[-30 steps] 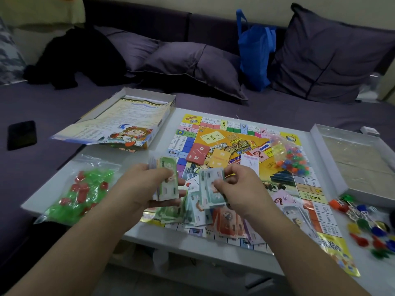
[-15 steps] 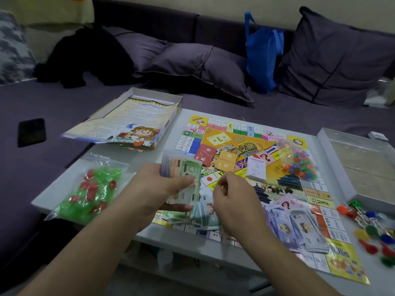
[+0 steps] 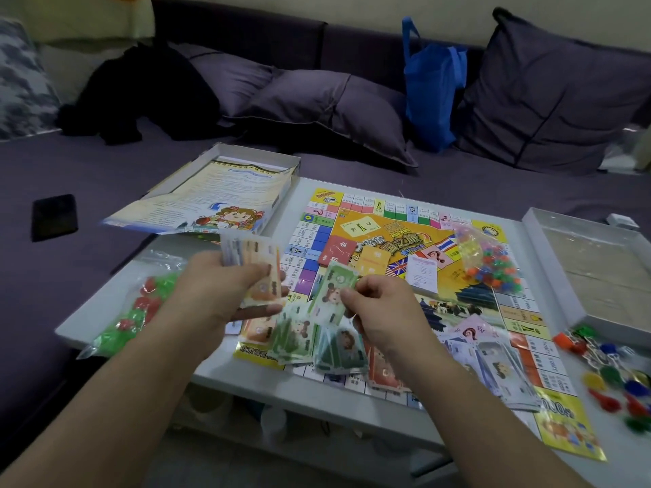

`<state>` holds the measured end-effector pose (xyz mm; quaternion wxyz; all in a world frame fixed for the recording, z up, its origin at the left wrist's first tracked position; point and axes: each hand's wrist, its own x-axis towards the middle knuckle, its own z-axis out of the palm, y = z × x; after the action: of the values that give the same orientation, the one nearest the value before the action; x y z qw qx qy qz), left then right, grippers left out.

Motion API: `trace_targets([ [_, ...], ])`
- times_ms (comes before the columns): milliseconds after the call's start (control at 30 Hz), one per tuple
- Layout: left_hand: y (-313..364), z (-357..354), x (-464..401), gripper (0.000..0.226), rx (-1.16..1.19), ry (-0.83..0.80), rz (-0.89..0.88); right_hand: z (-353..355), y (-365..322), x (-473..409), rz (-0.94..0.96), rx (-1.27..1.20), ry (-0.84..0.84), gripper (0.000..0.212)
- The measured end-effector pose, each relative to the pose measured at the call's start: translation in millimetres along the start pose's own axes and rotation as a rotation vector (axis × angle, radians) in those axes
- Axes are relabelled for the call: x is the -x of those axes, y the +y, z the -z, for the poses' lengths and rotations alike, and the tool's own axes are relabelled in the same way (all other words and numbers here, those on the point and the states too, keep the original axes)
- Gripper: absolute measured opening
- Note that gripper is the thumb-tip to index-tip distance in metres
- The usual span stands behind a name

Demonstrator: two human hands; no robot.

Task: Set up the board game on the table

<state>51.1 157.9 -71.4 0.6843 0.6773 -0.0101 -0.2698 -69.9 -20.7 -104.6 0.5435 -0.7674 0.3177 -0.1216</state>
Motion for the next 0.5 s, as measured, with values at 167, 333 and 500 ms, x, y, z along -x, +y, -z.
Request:
trace_targets([
  [167,3,7,-2,0.018,0.012,0.018,-0.027,-31,-6,5,-0.039,0.233,-0.134,0.027],
  [333,1,6,1,0.018,-0.007,-0.008,-0.036,-56,2,9,0.134,0.833,-0.064,0.032],
  [500,4,3,5,0.014,-0.033,-0.068,-0.033,-44,-7,9,0.18,0.566,-0.014,0.02],
])
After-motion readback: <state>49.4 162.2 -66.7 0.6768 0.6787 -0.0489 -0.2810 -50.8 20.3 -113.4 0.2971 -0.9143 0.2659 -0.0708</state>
